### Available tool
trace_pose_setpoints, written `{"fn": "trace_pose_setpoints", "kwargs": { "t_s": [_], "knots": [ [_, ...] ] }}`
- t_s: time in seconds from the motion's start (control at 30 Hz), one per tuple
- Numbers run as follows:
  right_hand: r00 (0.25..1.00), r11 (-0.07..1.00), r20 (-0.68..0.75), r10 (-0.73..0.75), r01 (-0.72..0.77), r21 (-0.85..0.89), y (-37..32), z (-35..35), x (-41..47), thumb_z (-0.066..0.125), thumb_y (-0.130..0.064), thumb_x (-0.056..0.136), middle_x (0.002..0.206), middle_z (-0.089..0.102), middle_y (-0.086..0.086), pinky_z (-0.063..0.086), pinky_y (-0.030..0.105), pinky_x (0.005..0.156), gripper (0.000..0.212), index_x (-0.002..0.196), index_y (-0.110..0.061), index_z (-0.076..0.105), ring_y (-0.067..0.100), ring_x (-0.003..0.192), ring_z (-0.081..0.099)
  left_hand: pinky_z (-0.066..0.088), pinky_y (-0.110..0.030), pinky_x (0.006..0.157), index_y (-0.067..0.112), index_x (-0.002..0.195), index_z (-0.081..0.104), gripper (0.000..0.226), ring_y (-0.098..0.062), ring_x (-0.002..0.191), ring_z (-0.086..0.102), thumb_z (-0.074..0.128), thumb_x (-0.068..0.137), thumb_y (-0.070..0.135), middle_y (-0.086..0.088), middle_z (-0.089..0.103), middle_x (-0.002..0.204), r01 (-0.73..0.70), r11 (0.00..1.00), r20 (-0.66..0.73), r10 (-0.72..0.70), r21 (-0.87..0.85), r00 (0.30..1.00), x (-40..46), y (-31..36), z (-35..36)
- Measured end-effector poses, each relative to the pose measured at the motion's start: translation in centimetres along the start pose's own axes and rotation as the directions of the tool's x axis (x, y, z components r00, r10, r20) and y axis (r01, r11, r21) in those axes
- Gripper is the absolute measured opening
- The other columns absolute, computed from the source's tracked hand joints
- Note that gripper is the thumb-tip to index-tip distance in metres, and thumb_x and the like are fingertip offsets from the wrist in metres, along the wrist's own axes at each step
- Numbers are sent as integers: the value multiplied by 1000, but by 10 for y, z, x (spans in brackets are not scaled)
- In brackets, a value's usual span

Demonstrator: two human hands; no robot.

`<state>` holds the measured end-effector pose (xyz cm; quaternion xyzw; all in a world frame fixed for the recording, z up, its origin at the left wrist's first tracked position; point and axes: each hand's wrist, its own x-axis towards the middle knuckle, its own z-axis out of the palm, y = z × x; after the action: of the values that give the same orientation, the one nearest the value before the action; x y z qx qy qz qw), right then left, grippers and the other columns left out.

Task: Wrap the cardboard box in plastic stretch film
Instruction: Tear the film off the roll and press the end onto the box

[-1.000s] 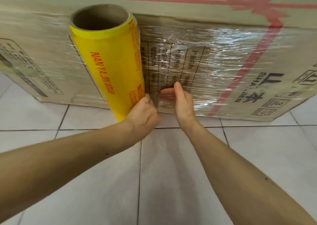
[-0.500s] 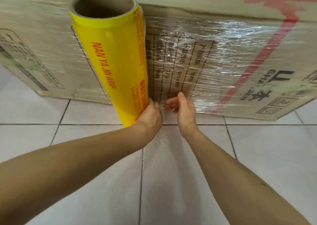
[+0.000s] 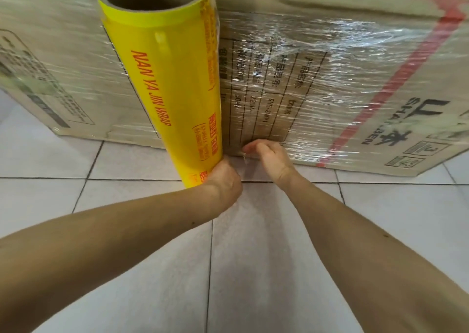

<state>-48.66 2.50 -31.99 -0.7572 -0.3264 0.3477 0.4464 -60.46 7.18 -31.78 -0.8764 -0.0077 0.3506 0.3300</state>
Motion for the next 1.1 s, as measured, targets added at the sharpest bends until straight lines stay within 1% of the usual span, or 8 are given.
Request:
{"fn": "trace_pose_setpoints", "kwargs": {
  "t_s": [0.1,0.2,0.27,0.43,0.57,0.7,0.97,1.1],
  "knots": [
    [999,998,34,-12,13,-55,6,-4,-2,41,-33,76,104,76,-5,44,44,108,33,75,-37,73,19,111,64,36,-40,106,20,129,63,40,-27,124,53,44,104,46,-4,61,132,64,997,43,-62,-51,997,6,8,-6],
    [999,999,33,-23,24,-41,7,-7,-4,44,-27,78,99,76,-4,46,43,106,32,74,-33,75,19,107,66,41,-36,97,14,135,57,41,-27,126,50,43,105,38,-9,55,137,146,909,-34,-172,-391,984,12,12,-6],
    [996,986,85,-21,35,-163,-6,-11,-3,45,-23,86,105,75,-2,47,42,104,31,85,-27,76,19,108,65,44,-37,96,9,137,52,37,-28,127,49,46,103,20,-13,51,139,138,838,-114,-231,-528,966,18,13,-14],
    [984,946,180,-6,64,-319,-45,-26,-3,43,-33,80,108,75,-4,50,42,100,39,99,-25,77,17,109,65,47,-36,92,9,134,49,33,-29,118,57,39,103,8,-13,55,134,108,455,-55,-331,-884,942,44,-10,-24],
    [970,919,232,-71,154,-362,-86,-41,-5,43,-29,84,97,77,-5,54,40,97,37,100,-21,76,12,97,71,47,-36,95,11,121,60,25,-27,116,57,42,105,19,-10,62,126,34,228,-38,-305,-973,952,41,-25,-19],
    [948,909,286,-140,238,-342,-139,-62,-14,40,-19,97,104,76,4,56,36,95,35,110,-7,71,13,93,73,43,-31,99,11,121,64,26,-26,122,54,48,103,21,-7,60,131,0,62,-20,-332,-998,943,36,-29,-18],
    [884,885,66,-462,465,-23,-206,-96,-40,44,-12,98,90,76,14,59,32,65,27,102,-2,68,26,78,76,45,-33,92,6,115,68,29,-29,113,59,54,100,28,-12,65,122,68,-87,93,-322,-994,942,39,-31,-33],
    [931,938,143,-334,343,-43,-179,-102,-53,45,-13,96,81,76,18,49,27,55,29,91,1,71,33,70,74,46,-29,78,14,98,69,20,-24,98,62,59,97,31,-4,68,100,8,29,1,-233,-1000,973,38,-33,-44]
  ]
}}
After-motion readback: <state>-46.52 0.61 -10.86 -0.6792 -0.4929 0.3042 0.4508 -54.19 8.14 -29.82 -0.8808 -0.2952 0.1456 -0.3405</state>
